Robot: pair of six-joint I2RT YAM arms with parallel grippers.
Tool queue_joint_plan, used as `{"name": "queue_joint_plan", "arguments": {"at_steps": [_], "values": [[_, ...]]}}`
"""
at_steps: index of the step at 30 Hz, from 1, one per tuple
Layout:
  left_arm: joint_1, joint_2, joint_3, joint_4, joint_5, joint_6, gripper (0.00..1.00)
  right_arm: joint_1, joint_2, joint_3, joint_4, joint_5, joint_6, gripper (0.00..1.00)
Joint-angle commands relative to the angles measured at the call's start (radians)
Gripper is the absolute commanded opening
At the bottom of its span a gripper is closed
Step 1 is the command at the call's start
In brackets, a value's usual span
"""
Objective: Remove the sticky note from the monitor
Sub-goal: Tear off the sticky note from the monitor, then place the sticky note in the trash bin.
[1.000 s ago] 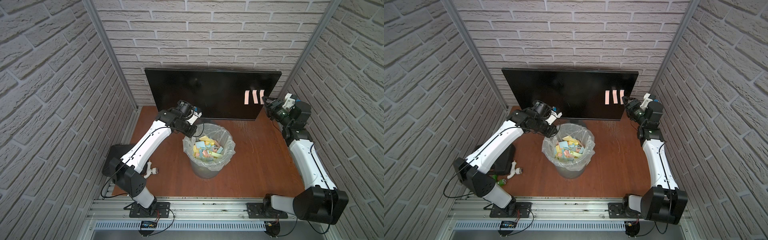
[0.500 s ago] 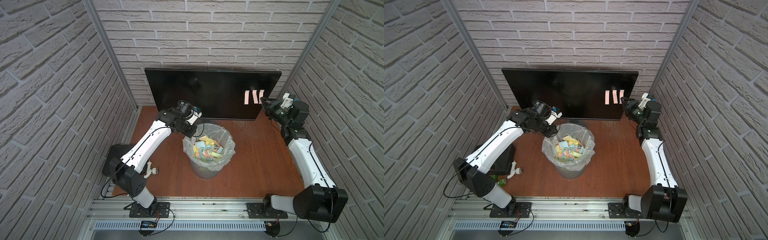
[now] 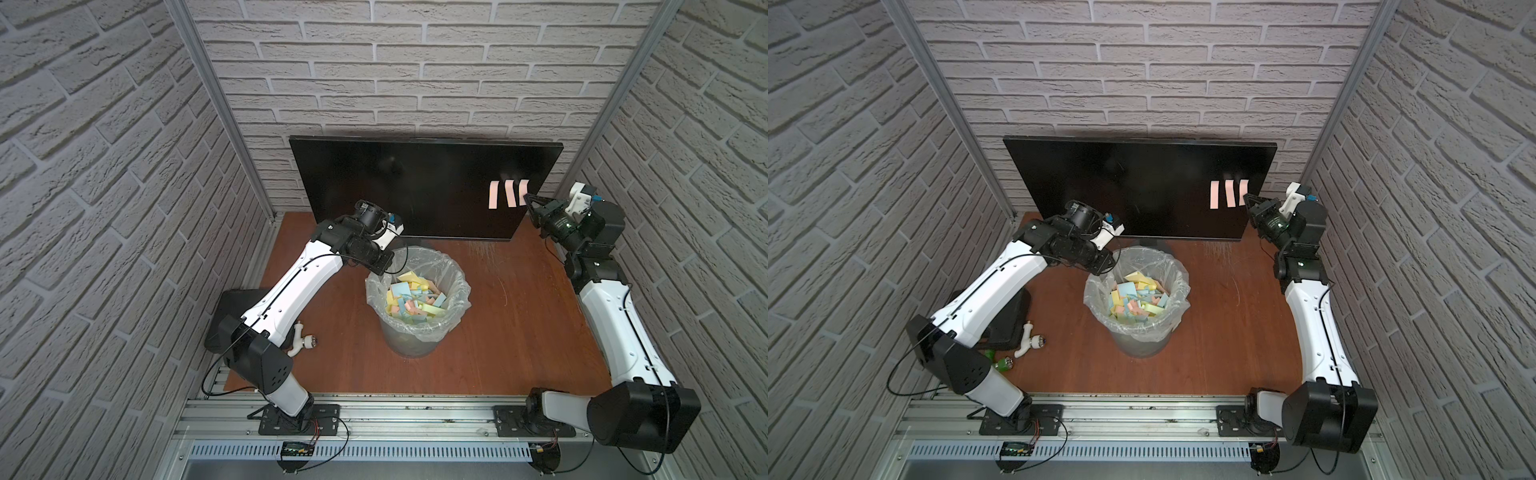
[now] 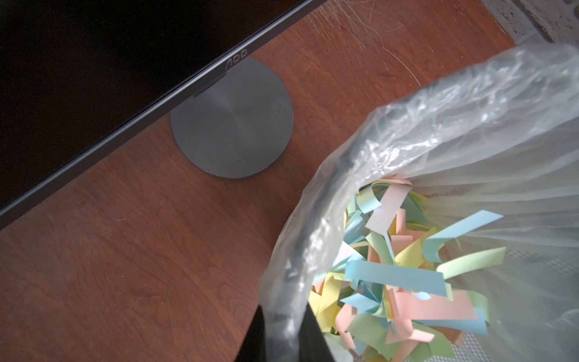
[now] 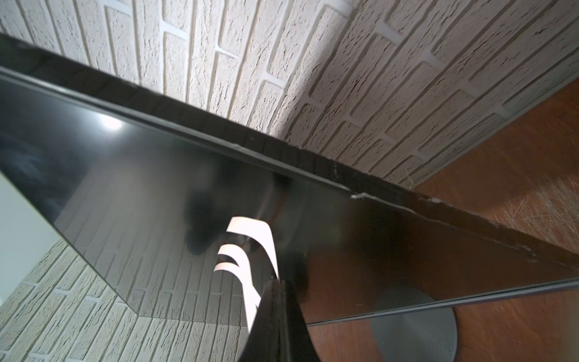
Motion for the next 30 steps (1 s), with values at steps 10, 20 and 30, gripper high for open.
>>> {"name": "queue_joint_plan", "arguments": {"at_steps": [10, 20, 30], "values": [[-0.001, -0.009, 0.016, -0.005, 0.008, 0.024, 0.17, 0.005, -0.102, 0.050, -0.056, 0.004, -0.076, 0.03], [-0.001, -0.006, 0.015, -0.005, 0.011, 0.023, 0.17, 0.092, -0.177, 0.080, -0.176, -0.015, -0.190, 0.03], [0.000, -0.006, 0.018, -0.007, 0.010, 0.024, 0.17, 0.515, -0.216, 0.052, -0.440, 0.138, -0.544, 0.03]]}}
